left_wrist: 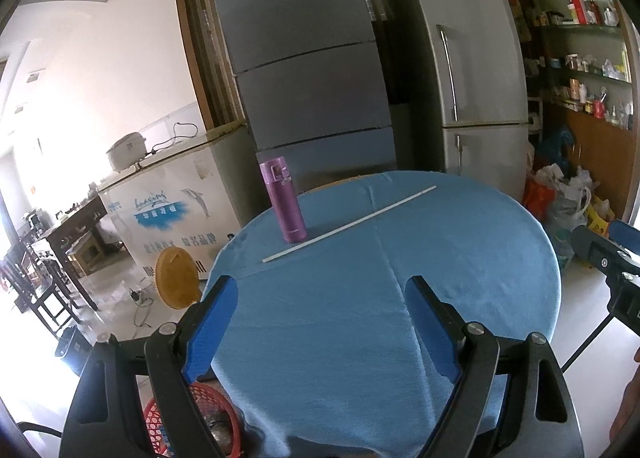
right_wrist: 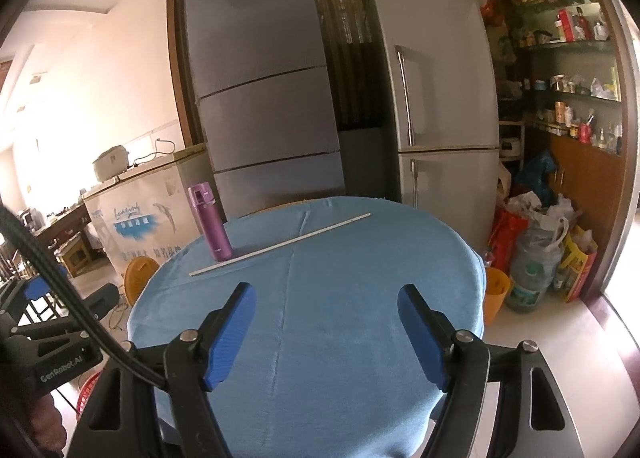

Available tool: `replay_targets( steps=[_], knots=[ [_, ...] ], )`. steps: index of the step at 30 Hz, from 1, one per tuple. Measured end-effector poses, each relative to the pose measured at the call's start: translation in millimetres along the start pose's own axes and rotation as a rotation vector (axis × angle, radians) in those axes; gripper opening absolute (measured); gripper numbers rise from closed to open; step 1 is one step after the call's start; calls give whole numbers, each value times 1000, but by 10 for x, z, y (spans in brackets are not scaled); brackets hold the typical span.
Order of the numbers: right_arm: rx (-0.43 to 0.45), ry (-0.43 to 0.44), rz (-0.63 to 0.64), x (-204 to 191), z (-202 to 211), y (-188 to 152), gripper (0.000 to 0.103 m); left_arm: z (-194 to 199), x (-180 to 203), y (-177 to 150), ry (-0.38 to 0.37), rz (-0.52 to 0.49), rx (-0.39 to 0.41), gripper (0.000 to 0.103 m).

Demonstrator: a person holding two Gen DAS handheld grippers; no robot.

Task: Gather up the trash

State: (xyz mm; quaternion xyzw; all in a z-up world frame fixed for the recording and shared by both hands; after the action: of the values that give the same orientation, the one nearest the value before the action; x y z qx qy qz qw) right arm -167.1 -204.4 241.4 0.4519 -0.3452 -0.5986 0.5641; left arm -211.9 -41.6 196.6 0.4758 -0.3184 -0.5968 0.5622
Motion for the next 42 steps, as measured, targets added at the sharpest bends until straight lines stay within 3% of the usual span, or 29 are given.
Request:
replay_targets(
  steps=[42],
  knots=[
    [21,39,-4,-422,82,75,77,54,-420,-128,43,68,4,87]
  ],
)
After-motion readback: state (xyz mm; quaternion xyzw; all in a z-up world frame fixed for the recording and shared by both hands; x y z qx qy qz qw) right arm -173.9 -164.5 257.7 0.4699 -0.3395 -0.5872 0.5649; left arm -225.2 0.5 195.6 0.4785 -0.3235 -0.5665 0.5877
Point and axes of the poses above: each gripper's, at about its wrist camera, not at the fingertips, and z roughly against the way its jaws point, x to its right, y to its top, the point moved 2 cm from there along -z, roughly the way its jaws point, and after that the axes turned 7 degrees about x, right-handed, at the moved point
